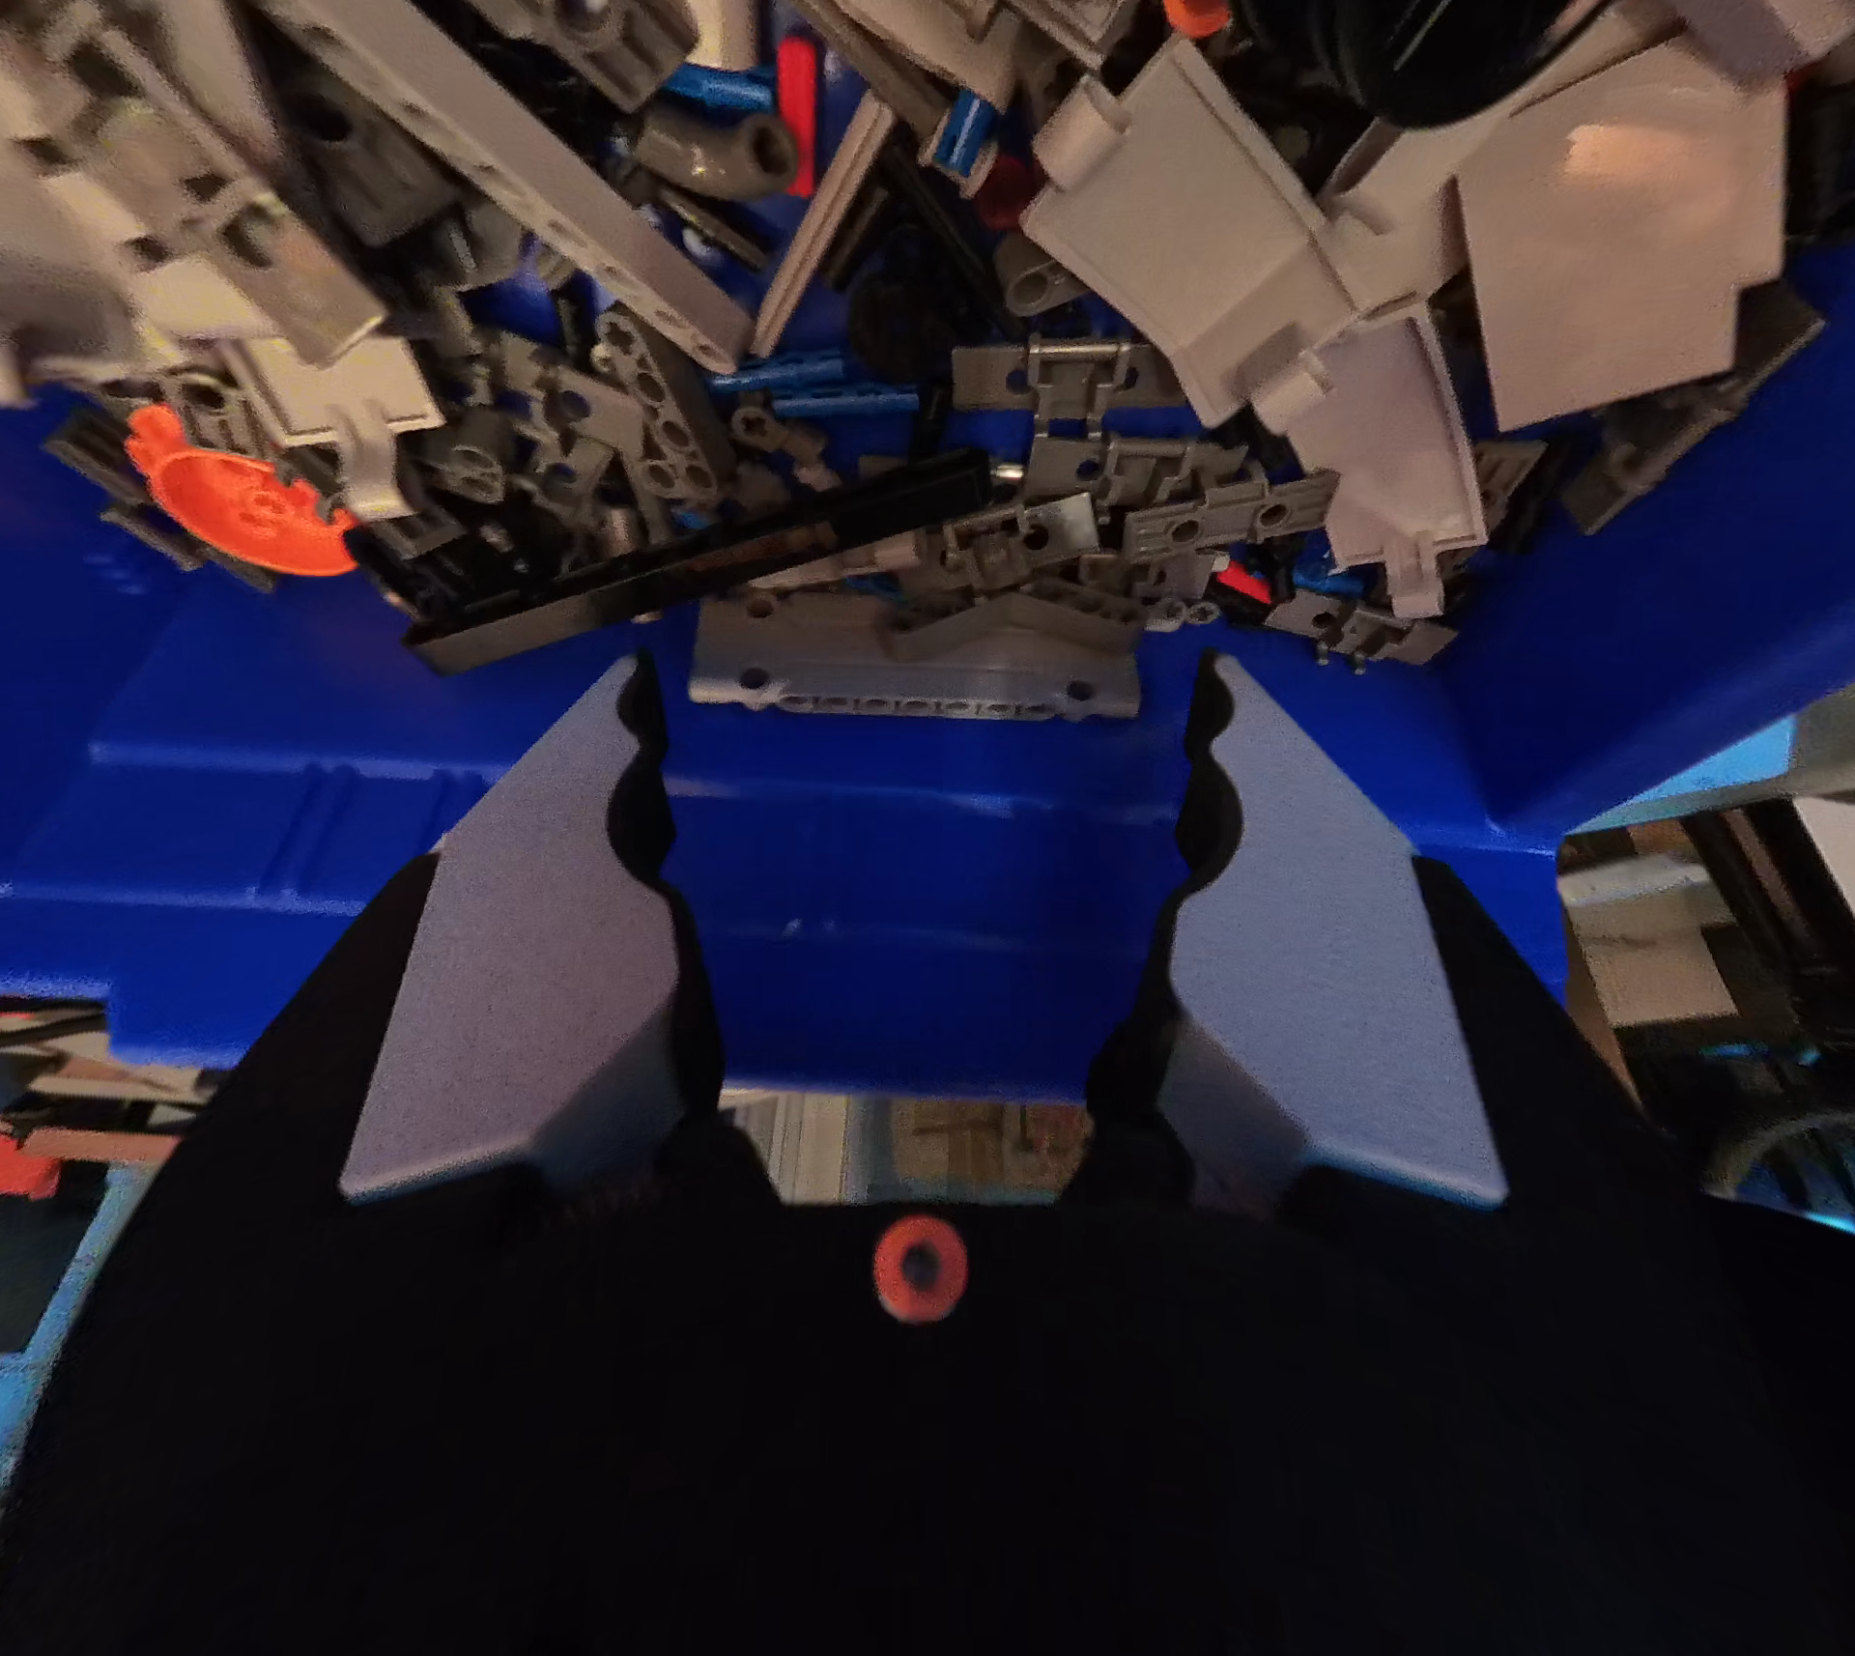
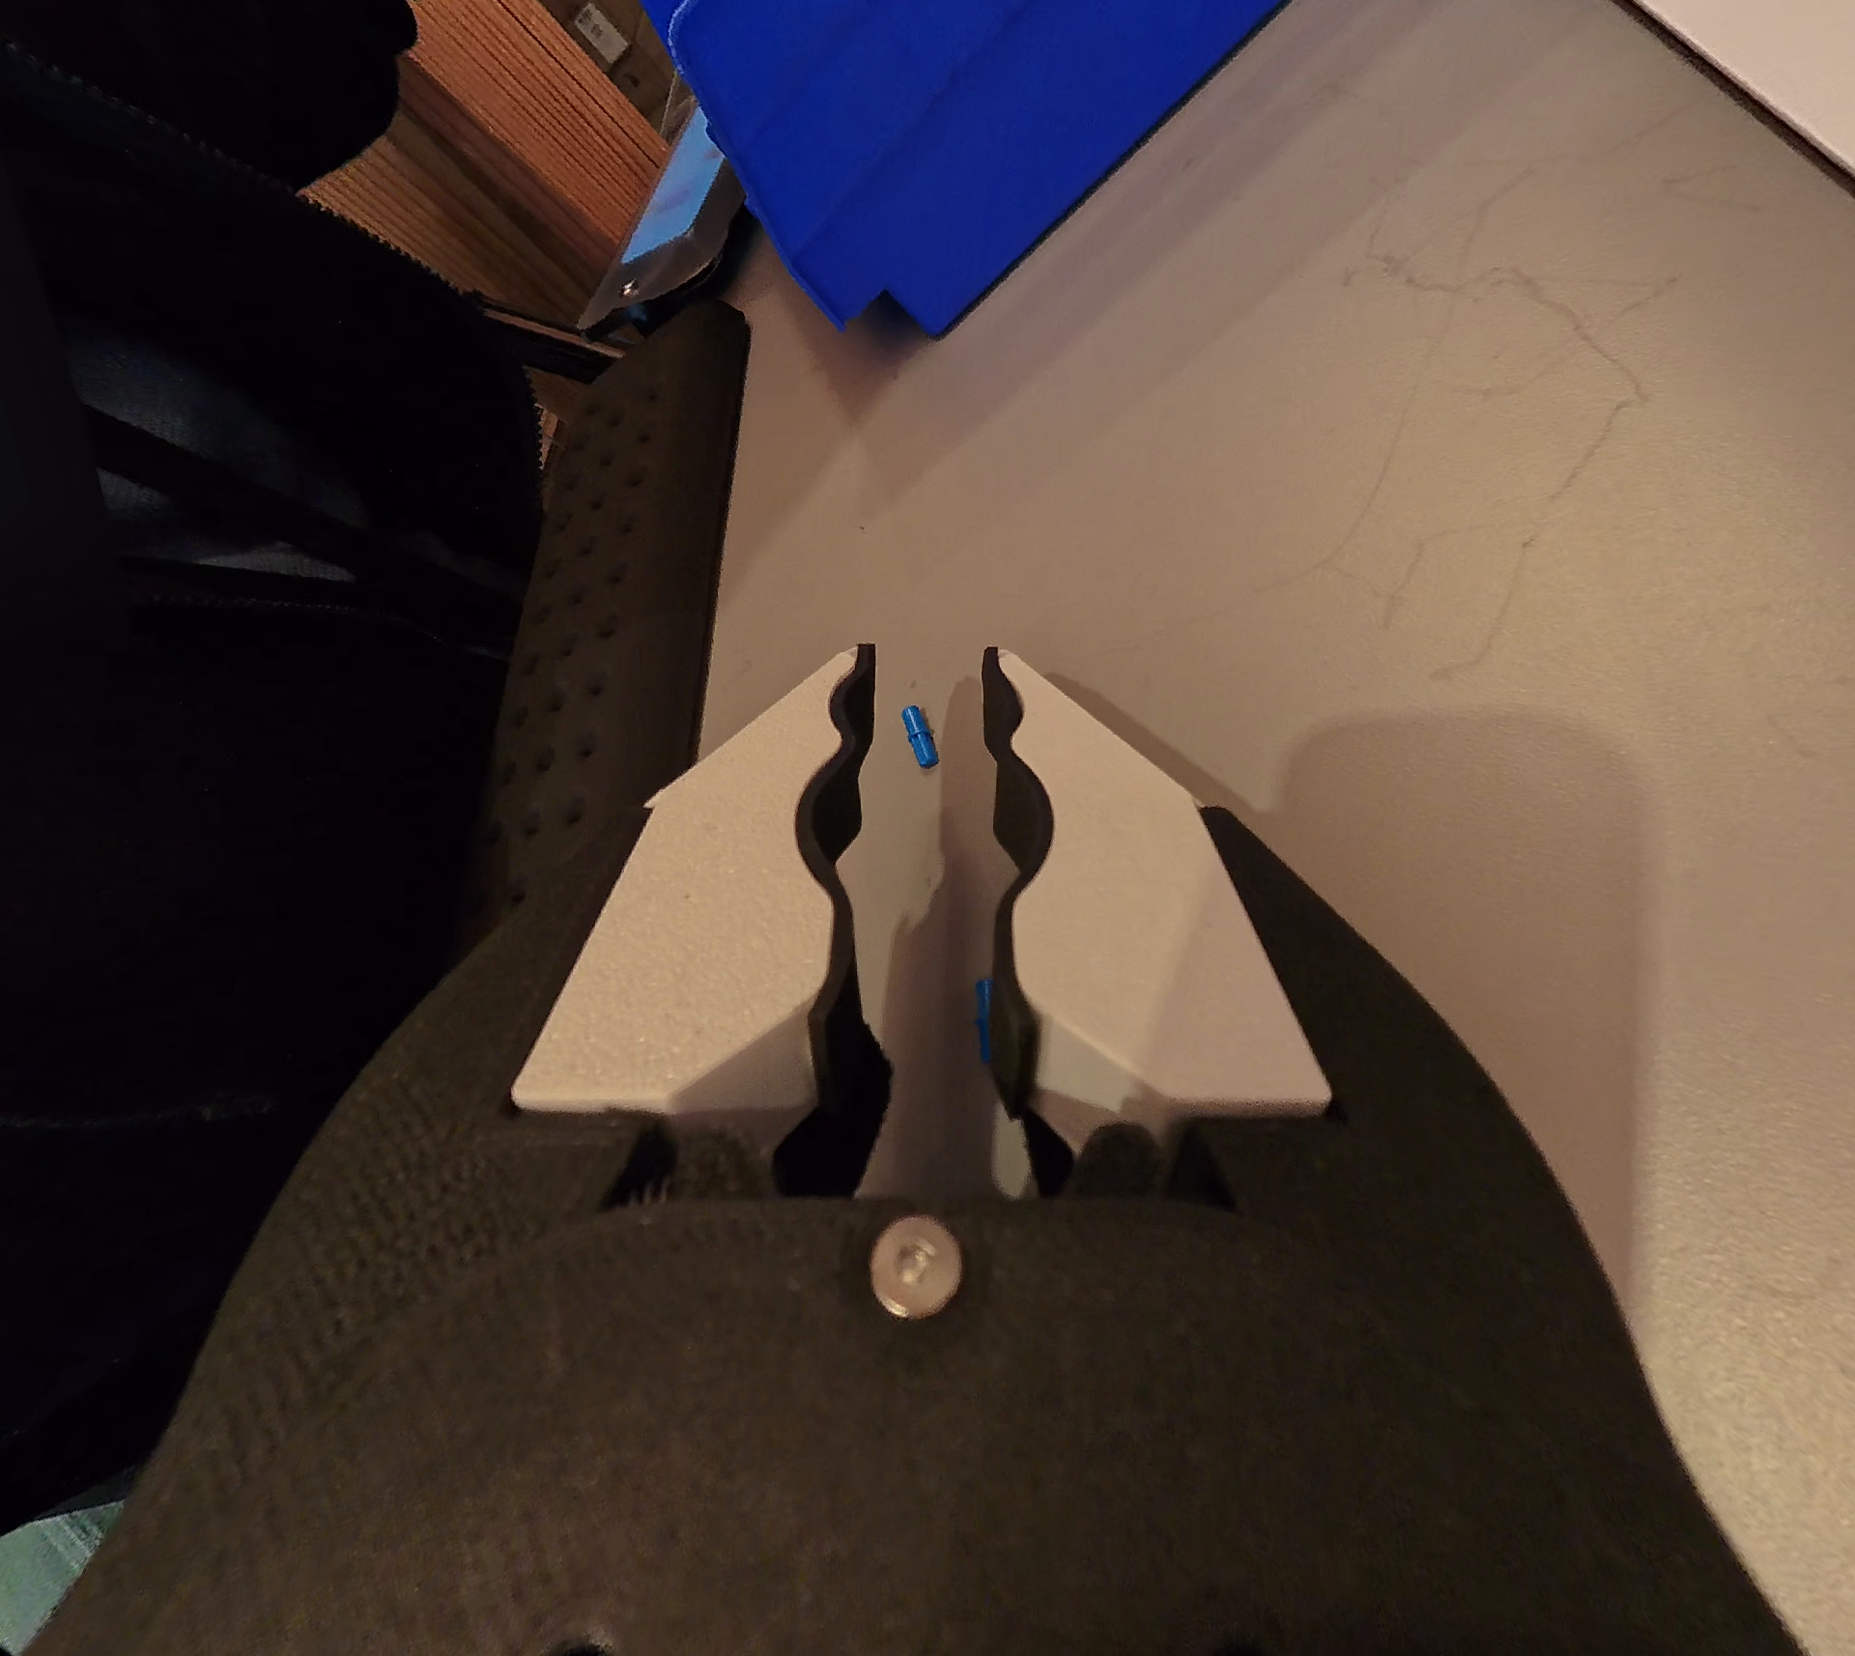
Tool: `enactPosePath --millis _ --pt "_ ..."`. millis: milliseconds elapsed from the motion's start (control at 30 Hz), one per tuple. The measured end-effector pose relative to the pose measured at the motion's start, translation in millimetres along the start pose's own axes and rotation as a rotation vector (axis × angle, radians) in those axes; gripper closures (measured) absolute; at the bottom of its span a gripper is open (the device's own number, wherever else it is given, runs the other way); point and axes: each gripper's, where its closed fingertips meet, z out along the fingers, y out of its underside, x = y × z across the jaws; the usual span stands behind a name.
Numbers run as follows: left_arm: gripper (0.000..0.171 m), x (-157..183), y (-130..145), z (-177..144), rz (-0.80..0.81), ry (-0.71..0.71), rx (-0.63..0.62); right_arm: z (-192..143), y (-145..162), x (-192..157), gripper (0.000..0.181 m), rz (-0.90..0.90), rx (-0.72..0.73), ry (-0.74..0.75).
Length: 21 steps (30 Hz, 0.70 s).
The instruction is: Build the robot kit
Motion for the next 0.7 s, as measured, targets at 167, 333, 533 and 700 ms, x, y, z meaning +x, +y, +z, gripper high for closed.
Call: enactPosePath --millis 167,333,533,700 --pt "0.078 5 1 20 0.009 -0.005 -0.121 -1 -1 -1 0.162 -0.004 0.006 -0.003" --pt "0.080 4 0 13 -0.014 0.026 -0.070 -1 -1 -2 0.162 -0.003 0.007 -0.006" --pt "0.080 -11 -35 -22 -0.075 0.086 0.212 0 0 -1 0.162 0.000 0.003 -0.005" --pt "0.079 -23 -74 -45 -0.094 0.117 0.385 0 0 -1 0.162 0.000 0.002 -0.005"
